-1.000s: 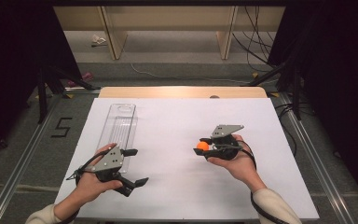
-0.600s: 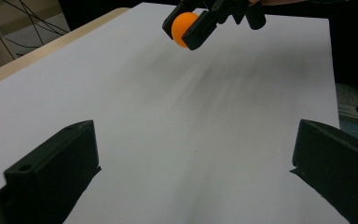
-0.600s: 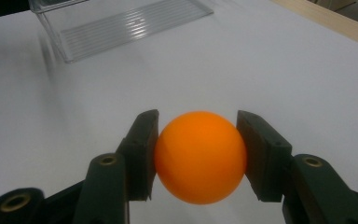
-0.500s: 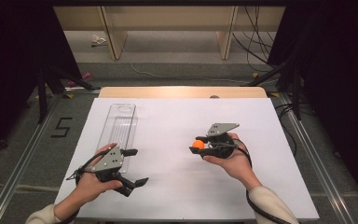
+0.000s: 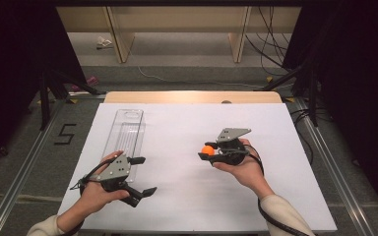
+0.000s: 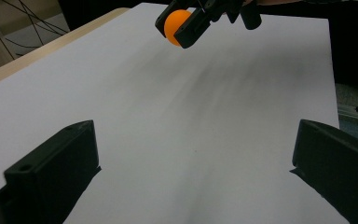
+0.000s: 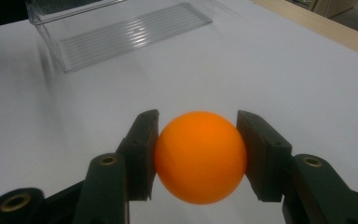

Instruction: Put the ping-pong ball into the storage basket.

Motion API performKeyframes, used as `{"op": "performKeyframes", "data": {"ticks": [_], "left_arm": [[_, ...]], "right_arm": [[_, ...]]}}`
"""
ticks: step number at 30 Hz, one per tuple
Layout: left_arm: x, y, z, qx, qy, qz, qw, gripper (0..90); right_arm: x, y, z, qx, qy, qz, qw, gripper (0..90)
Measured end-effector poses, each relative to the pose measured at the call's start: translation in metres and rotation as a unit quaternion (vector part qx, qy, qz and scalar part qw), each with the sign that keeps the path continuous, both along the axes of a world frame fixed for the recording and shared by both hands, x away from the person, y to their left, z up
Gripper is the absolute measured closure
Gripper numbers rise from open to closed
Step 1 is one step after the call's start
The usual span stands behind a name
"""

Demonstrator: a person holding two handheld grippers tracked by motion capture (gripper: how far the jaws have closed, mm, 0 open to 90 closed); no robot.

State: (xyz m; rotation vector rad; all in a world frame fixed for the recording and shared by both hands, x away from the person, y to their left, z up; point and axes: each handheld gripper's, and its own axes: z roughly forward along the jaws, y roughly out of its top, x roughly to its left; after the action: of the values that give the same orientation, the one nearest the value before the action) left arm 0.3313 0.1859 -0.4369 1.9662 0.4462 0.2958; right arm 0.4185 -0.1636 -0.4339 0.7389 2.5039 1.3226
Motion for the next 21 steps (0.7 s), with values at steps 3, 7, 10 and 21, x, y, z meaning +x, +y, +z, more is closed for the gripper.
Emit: {"op": "performKeyframes", "data": {"ticks": [3, 7, 10, 21], "left_arm": [[-0.0001, 0.0000, 0.0000, 0.000, 0.000, 0.000, 1.0000, 0.0], [0.0000, 0.0000, 0.0000, 0.000, 0.000, 0.000, 1.0000, 0.0], [0.0000, 0.0001, 0.0001, 0.000, 0.000, 0.000, 1.0000, 0.0], [-0.0001, 0.0001, 0.0002, 0.000, 0.000, 0.000, 1.0000, 0.0]], "right_arm": [[0.0010, 0.0026, 0.0002, 0.000, -0.001, 0.002, 1.0000, 51.4], [0.0014, 0.0043, 0.0004, 0.000, 0.000, 0.003, 1.0000, 51.4], [0.0022, 0.0057, 0.0006, 0.001, -0.001, 0.002, 1.0000, 51.4], [0.0046, 0.0103, 0.0016, 0.002, -0.005, 0.004, 1.0000, 51.4]]}}
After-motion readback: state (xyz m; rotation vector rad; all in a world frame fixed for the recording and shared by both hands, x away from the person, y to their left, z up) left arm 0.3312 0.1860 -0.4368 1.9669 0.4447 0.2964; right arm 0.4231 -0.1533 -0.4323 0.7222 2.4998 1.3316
